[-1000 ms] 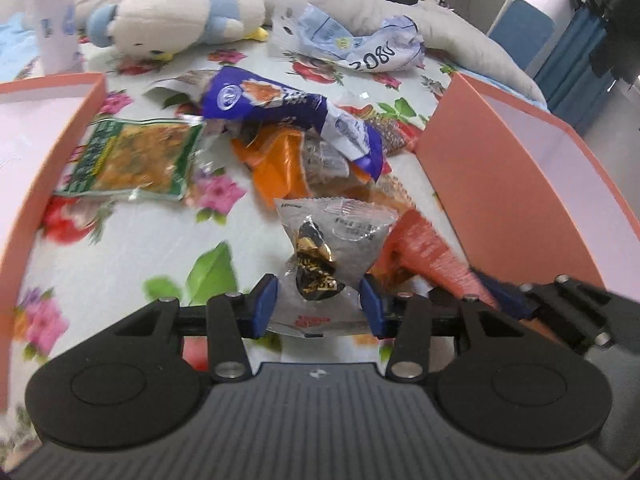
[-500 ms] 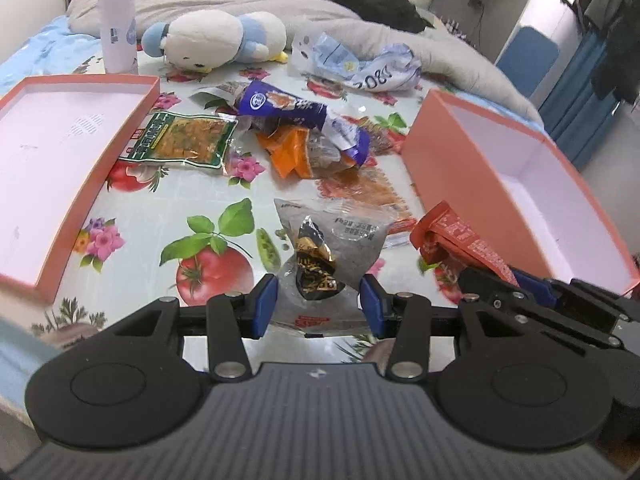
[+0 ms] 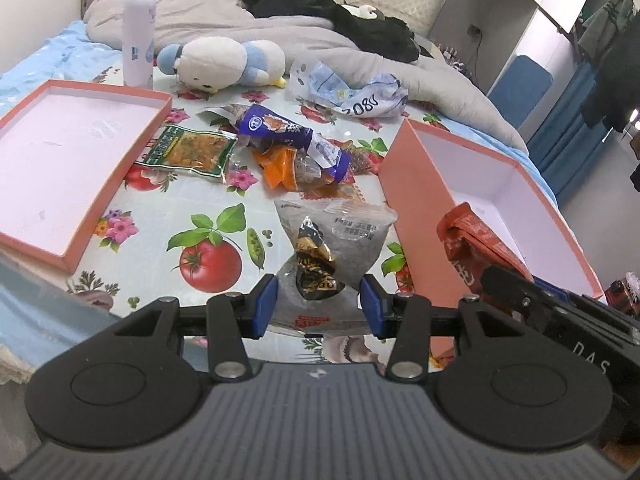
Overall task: Organize snacks
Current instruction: 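Carry the candy bag and red packet over the deep pink box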
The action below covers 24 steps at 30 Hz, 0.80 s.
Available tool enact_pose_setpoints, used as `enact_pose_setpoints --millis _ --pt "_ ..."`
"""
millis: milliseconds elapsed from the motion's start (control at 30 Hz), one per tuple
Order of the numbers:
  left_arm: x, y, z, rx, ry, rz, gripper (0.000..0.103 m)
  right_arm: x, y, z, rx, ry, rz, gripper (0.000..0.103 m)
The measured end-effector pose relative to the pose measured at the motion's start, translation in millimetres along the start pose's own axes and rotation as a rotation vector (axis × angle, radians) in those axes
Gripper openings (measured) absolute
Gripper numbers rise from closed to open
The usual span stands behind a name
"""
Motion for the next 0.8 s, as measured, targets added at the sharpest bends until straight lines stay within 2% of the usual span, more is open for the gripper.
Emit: enact_pose_setpoints --millis 200,567,800 --pt "-4 -10 18 -0.004 -0.02 0.005 0.051 -4 -4 16 -0.009 -0.005 0.011 0.028" --pt "-6 -51 33 -0.108 -0.034 -0.039 0.051 -9 -24 46 -0.079 -0.048 0.02 0.028" --pt "-17 -84 19 -0.198 0.013 -0.057 0.051 -9 -54 59 -0.134 -0.062 -0.025 0.028"
Point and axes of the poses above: each gripper's, at about its wrist camera, not at the fingertips, and z roughly against the way its jaws point, y to its left, x to its top, the point moved 9 cm from there along -z, roughly the way its jaws point, and after that the axes turned 9 degrees about -x, right-handed, at the moved point
